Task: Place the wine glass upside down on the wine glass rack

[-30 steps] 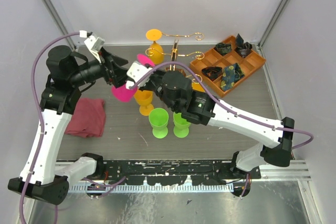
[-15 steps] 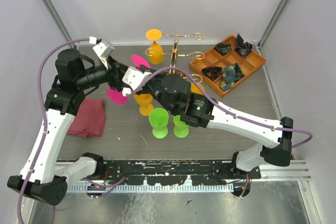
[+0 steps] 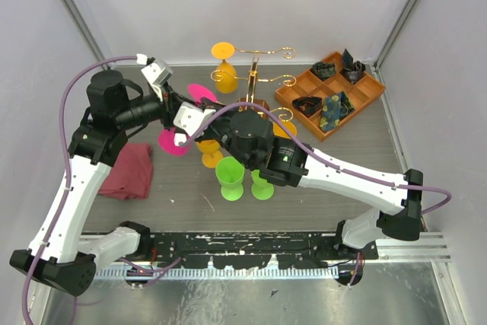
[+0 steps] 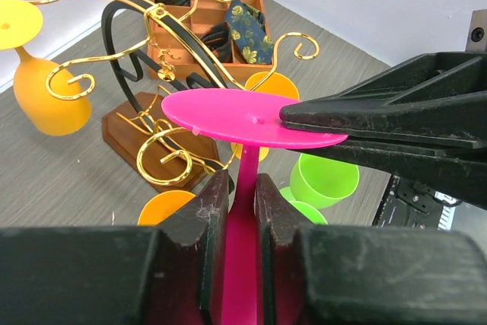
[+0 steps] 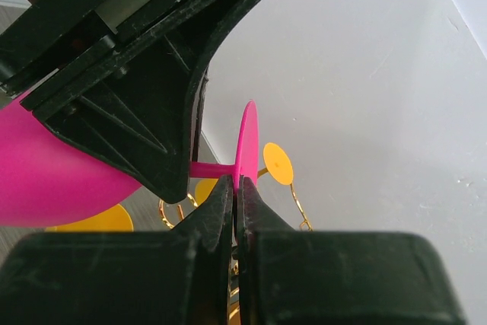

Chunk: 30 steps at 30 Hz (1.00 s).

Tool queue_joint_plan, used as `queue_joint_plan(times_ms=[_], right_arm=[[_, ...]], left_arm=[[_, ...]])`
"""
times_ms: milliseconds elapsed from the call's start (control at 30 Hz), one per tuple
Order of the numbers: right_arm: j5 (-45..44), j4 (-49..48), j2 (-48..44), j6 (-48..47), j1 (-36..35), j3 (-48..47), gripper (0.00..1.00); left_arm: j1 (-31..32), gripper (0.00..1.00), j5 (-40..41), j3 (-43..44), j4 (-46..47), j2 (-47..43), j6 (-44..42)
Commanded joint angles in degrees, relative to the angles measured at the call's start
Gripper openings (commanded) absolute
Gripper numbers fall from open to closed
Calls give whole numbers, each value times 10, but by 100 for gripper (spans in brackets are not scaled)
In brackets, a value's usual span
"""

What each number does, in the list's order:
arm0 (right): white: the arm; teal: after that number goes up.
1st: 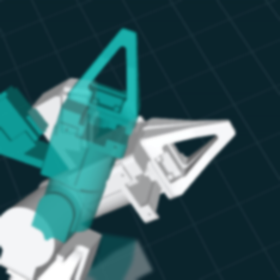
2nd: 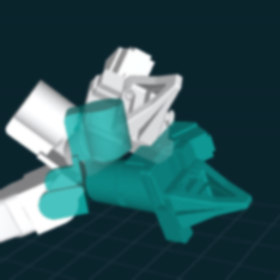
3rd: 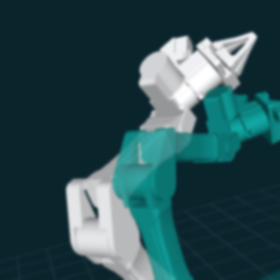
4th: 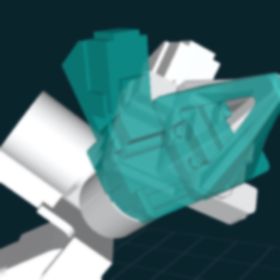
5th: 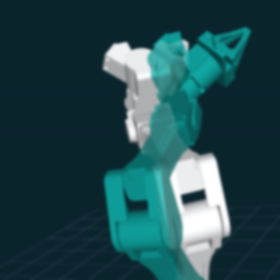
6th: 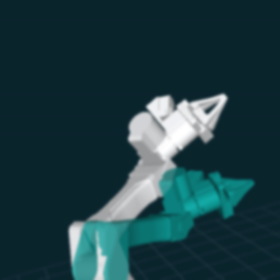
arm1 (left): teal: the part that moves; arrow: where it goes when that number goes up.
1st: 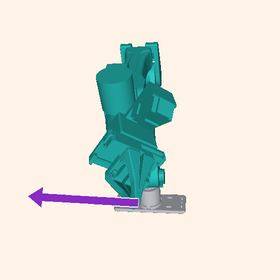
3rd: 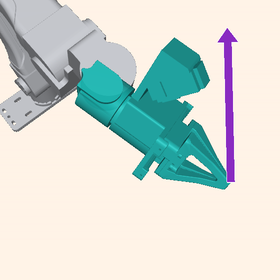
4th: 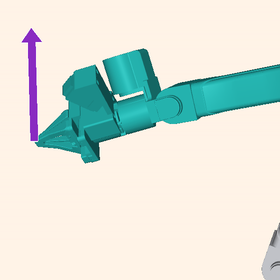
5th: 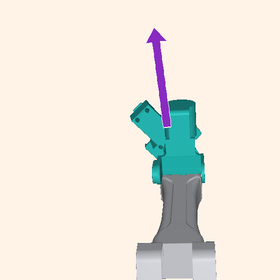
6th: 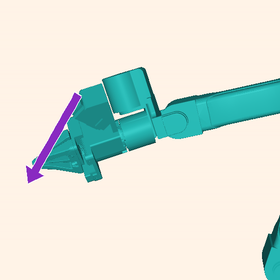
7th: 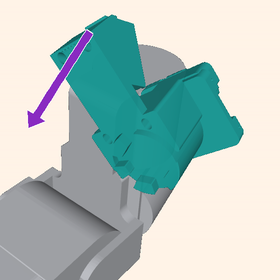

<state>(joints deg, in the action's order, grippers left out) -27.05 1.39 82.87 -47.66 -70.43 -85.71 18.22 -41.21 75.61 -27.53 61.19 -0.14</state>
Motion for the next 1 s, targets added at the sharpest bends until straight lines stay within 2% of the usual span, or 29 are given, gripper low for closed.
queue_joint_plan(times_ms=[0,67,167,367,433,533,767,867,967], right_arm=[[-5,-60,-15,-5,-7,-25,3],[-9,-61,-18,-5,-8,-23,5],[-13,-67,-25,-2,-10,-17,11],[-33,-76,-39,14,-12,0,43],[-38,-66,-46,29,-12,3,58],[-52,-48,-62,61,-14,12,72],[-119,-15,-132,145,-28,56,86],[-163,15,-164,190,-29,73,93],[-188,37,-203,234,-29,97,97]], left_arm=[[8,9,12,-13,-7,2,-8],[9,1,18,-16,-8,-1,-10],[11,0,23,-18,-5,-4,-9],[11,0,33,-23,12,-8,5],[11,0,50,-19,16,-5,17],[11,0,74,-10,14,8,23],[-5,0,138,26,14,47,4],[-56,0,124,39,30,65,8],[-137,0,65,42,67,88,48]])
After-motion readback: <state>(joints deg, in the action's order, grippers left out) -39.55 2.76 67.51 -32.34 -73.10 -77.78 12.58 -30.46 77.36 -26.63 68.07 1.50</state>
